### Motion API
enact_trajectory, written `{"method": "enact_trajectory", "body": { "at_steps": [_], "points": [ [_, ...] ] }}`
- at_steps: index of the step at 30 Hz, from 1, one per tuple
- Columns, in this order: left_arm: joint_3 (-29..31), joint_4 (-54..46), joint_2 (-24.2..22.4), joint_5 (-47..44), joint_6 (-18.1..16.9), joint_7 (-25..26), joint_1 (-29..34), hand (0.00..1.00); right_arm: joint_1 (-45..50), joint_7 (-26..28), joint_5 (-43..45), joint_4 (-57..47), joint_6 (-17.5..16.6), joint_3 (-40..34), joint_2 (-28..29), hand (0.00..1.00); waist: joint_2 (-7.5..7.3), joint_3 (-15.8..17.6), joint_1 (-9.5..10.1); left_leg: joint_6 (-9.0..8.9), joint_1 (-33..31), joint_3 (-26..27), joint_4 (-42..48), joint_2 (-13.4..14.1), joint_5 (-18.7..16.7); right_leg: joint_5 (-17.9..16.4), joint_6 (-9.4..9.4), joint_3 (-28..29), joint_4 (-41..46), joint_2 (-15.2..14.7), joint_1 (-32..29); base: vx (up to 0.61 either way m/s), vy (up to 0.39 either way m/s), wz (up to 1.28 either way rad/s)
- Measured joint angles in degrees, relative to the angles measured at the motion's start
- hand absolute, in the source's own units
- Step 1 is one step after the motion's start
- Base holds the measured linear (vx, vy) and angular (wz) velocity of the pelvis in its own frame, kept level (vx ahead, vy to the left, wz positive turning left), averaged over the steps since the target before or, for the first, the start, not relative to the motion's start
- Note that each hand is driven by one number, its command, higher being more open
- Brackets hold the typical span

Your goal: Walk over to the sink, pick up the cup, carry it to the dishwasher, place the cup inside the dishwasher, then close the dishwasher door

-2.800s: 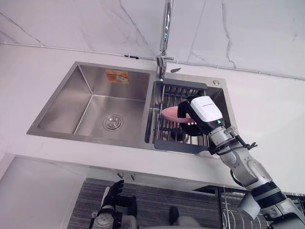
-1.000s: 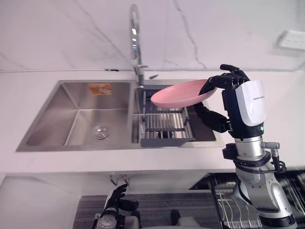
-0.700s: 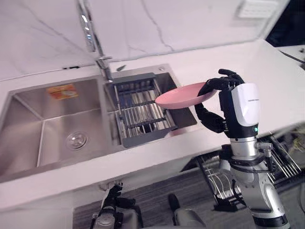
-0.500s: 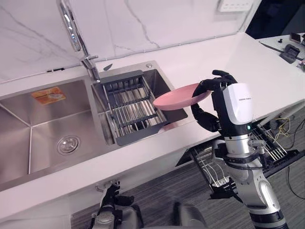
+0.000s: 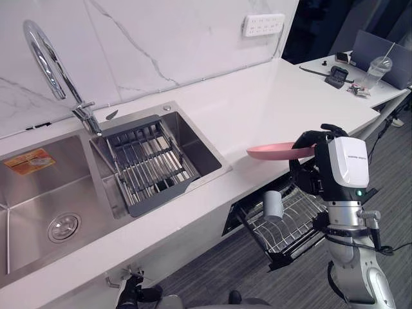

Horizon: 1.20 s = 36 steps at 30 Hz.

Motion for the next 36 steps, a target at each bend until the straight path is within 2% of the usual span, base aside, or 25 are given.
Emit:
{"method": "enact_trajectory", "body": {
  "at_steps": [6,11,14,18,22,26,30,36],
  "points": [
    [-0.01,0.20,-0.09,0.03,0.48,-0.97,0.39,0.90,3.40,0.00,0.04,0.15,0.06,-4.38,1.50,0.30,-0.01,-0.30,-0.74,0.47,1.02,-0.13,-1.75,-1.34,0.70,0.24,0.32,0.69,0.02,-0.92,0.00,-0.05,0.039,-0.06],
    [-0.01,1.82,-0.41,0.03,0.36,-1.17,0.33,0.90,5.24,-0.14,0.10,1.53,0.73,-9.52,1.66,0.30,1.23,-1.03,-1.62,0.27,0.75,-0.45,-3.05,-1.93,1.14,0.30,0.43,0.82,-0.26,-1.00,-0.93,0.00,-0.003,-0.03],
    [-0.05,2.16,-1.00,0.02,0.37,-1.61,0.27,0.90,5.26,-0.34,0.21,4.19,1.67,-12.53,1.63,0.30,2.53,-1.08,-2.03,0.68,0.32,-1.07,-4.31,-2.73,1.79,0.37,0.54,0.99,-0.34,-1.24,-2.06,0.01,0.004,-0.06],
    [-0.51,2.18,-1.63,0.02,0.37,-2.53,-0.08,0.90,4.79,-0.51,0.60,7.40,2.89,-15.91,0.50,0.30,5.13,-0.54,-3.14,1.08,-1.08,-1.84,-5.08,-3.50,2.64,0.49,0.72,0.30,-0.36,-1.54,-3.42,0.03,0.003,0.08],
    [-1.13,1.63,-3.26,0.02,-0.18,-2.74,-0.78,0.90,3.77,-0.71,1.74,11.53,3.67,-17.51,-3.35,0.30,8.03,1.64,-3.28,1.27,-2.36,-2.21,-5.11,-3.63,2.88,0.46,0.76,0.07,-0.02,-1.71,-4.64,0.00,-0.003,0.06],
    [-2.54,0.06,-4.07,0.03,-0.89,-2.70,-0.96,0.90,-0.37,-0.79,3.23,15.41,5.18,-17.84,-3.38,0.30,10.37,3.22,-3.24,1.61,-4.08,-1.89,-5.32,-3.61,3.48,0.26,0.92,0.48,1.83,-1.87,-7.34,-0.03,-0.006,-0.04],
    [-2.65,-1.30,-4.09,0.02,-1.95,-2.53,-0.99,0.90,-3.05,-1.04,5.06,16.76,5.96,-17.17,-3.36,0.30,10.20,4.70,-2.83,1.66,-5.29,-0.98,-5.63,-3.67,3.92,-0.85,0.92,1.42,5.10,-1.89,-10.56,-0.06,0.001,-0.09],
    [-2.86,-2.86,-3.47,-0.01,-3.01,-2.58,-1.88,0.90,-7.45,-1.92,7.33,17.84,5.96,-14.96,-3.40,0.30,9.02,7.92,-2.69,1.80,-6.83,-0.56,-6.12,-3.79,4.82,-1.47,0.89,1.89,7.66,-2.23,-13.71,-0.03,0.003,-0.02]
  ]
}}
